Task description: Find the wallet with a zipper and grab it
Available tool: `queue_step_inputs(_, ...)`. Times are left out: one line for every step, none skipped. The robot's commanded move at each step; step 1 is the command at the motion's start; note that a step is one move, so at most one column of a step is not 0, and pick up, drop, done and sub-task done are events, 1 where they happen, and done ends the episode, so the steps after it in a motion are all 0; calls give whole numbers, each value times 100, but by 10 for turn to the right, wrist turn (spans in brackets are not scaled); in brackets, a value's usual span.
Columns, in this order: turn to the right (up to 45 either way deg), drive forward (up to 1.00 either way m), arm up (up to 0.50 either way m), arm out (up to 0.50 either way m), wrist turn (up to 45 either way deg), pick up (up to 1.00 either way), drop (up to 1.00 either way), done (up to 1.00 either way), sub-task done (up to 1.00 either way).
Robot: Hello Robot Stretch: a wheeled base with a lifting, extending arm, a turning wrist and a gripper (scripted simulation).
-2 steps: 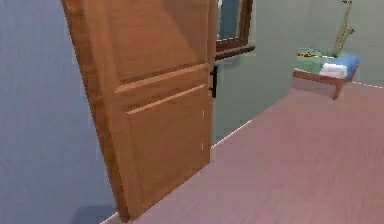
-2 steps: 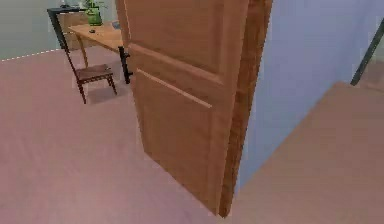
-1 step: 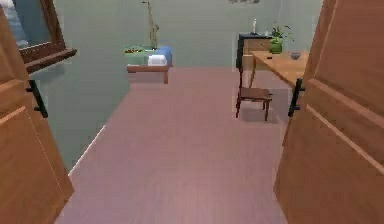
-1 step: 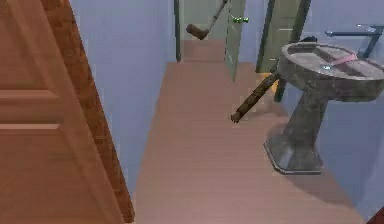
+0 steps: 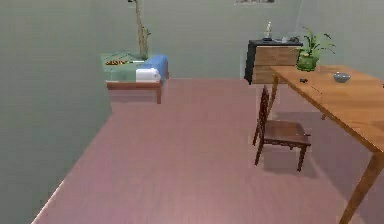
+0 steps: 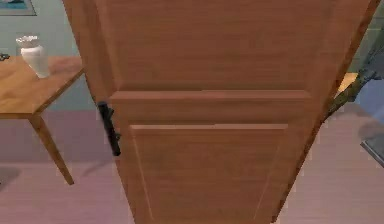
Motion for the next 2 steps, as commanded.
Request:
queue_step_inputs(0, 100, 0, 0, 0, 0, 0, 0, 0)
queue_step_inputs(30, 0, 0, 0, 0, 0, 0, 0, 0)
